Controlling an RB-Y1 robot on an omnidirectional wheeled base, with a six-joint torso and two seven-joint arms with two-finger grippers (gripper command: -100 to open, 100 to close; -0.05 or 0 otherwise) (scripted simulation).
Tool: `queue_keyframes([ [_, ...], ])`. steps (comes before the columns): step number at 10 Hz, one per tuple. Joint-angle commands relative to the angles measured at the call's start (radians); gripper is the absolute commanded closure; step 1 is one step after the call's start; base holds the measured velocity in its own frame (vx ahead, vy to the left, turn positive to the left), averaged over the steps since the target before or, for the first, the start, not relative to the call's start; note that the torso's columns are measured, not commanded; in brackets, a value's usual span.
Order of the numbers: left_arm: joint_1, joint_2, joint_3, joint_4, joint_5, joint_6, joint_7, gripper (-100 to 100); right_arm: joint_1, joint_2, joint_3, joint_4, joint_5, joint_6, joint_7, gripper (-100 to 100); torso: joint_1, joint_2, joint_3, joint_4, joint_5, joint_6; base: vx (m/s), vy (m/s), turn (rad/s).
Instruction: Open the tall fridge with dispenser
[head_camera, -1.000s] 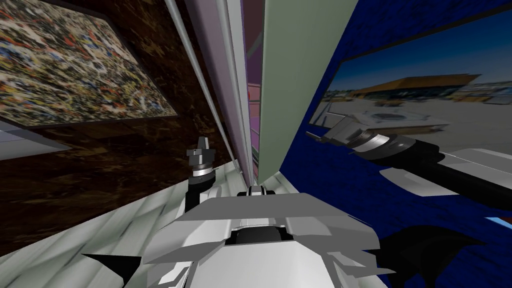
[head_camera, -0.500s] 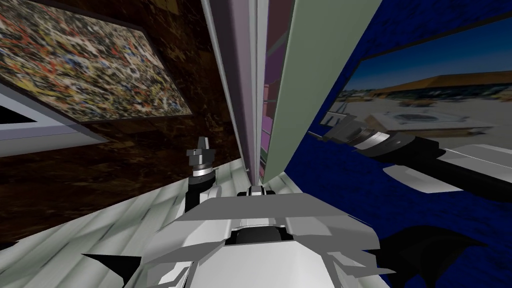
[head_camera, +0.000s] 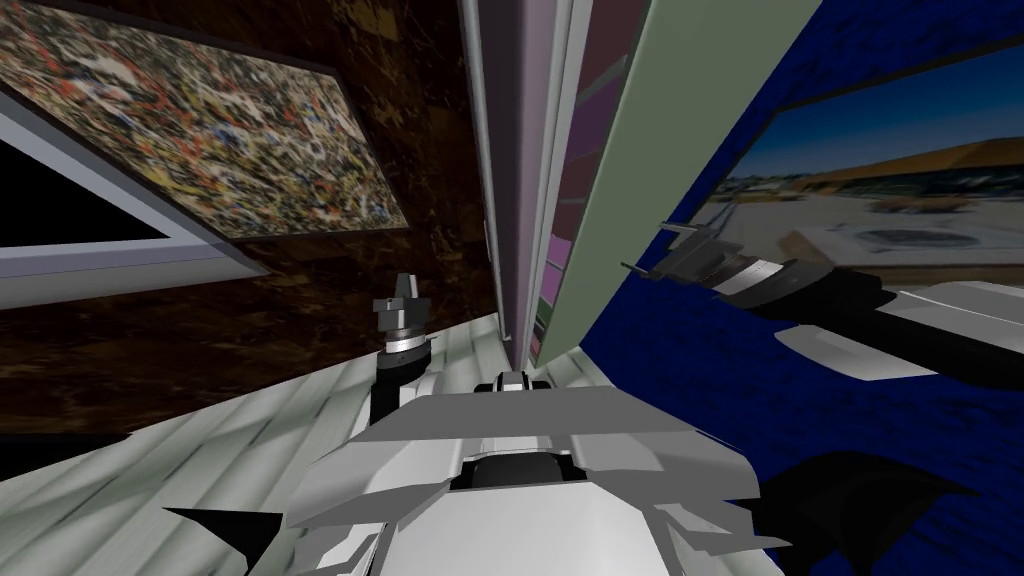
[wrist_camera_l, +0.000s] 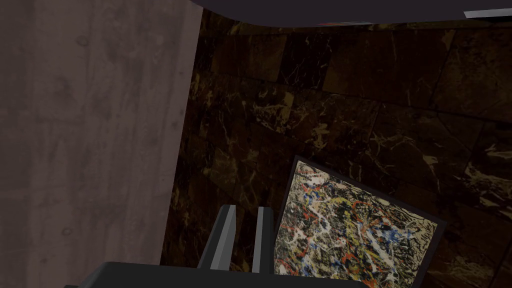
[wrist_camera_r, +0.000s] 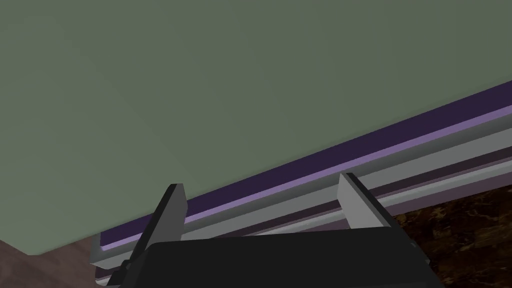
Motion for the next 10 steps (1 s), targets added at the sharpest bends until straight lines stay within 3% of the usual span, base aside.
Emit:
queue_keyframes([
  [1,0.0,0.0,0.0,0.0,0.0,0.0,0.0,0,0.015,-0.026,-0.019,0.038,-0.003,0.011,0.054,-100,0.0,0.001,0.001,0.0,0.0,0.0,-0.03,0.154,0.128],
  [10,0.0,0.0,0.0,0.0,0.0,0.0,0.0,0,0.064,-0.103,-0.075,0.167,-0.008,0.048,0.238,-100,-0.001,0.002,0.001,0.001,0.0,0.0,-0.01,0.141,0.127],
])
